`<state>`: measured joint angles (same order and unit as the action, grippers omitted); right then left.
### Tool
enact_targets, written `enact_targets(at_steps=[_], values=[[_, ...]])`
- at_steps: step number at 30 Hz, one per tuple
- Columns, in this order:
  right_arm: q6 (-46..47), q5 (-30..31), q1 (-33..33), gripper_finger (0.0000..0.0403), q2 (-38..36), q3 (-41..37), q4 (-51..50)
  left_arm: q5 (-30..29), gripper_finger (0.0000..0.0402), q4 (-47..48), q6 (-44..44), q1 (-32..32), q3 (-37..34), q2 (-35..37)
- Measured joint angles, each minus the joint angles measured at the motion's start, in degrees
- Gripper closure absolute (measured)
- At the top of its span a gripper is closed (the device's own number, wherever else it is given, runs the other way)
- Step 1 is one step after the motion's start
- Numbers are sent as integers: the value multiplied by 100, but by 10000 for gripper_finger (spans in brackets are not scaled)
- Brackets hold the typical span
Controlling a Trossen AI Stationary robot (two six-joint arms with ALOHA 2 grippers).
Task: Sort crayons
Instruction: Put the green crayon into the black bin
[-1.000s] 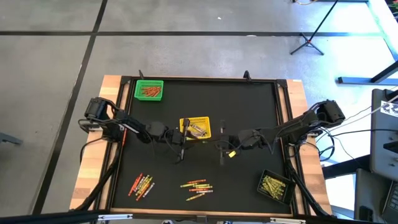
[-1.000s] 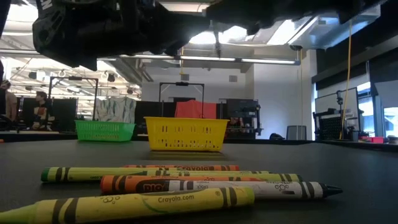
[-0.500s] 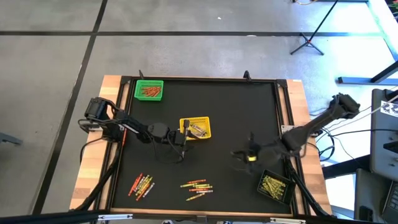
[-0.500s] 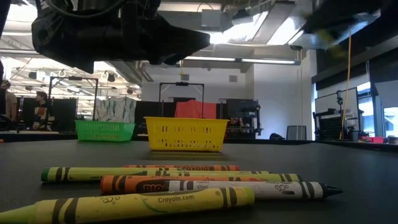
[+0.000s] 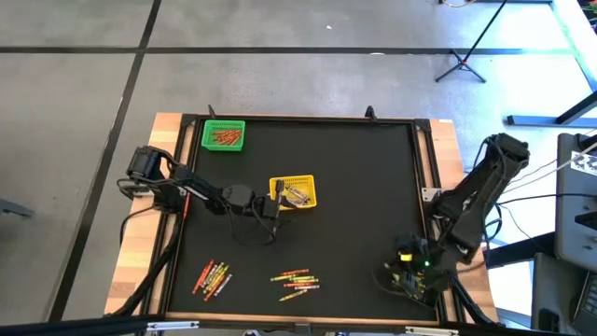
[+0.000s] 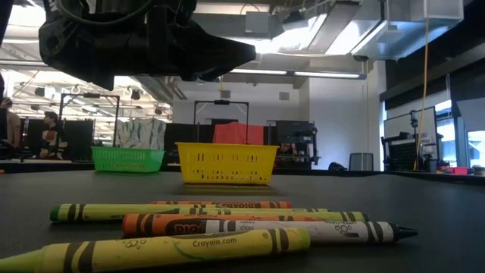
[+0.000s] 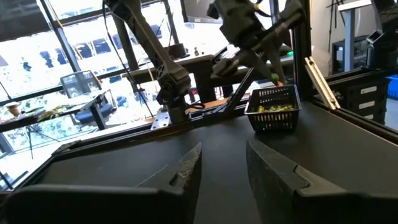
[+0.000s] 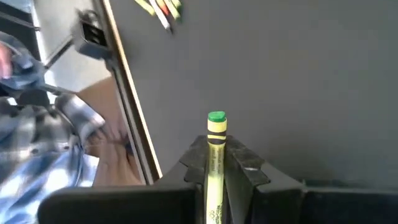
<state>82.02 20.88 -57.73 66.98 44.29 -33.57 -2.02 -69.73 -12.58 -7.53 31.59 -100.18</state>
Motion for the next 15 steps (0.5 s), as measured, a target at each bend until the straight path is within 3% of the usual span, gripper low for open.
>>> enact_targets(at_steps=[10,15], values=[[2709,-882,-729,365,804,-2,-645,-2,291,-9,4,0,0,0],[2703,-945,-715,311,769,-2,-907,-89,291,-9,28,1,0,0]])
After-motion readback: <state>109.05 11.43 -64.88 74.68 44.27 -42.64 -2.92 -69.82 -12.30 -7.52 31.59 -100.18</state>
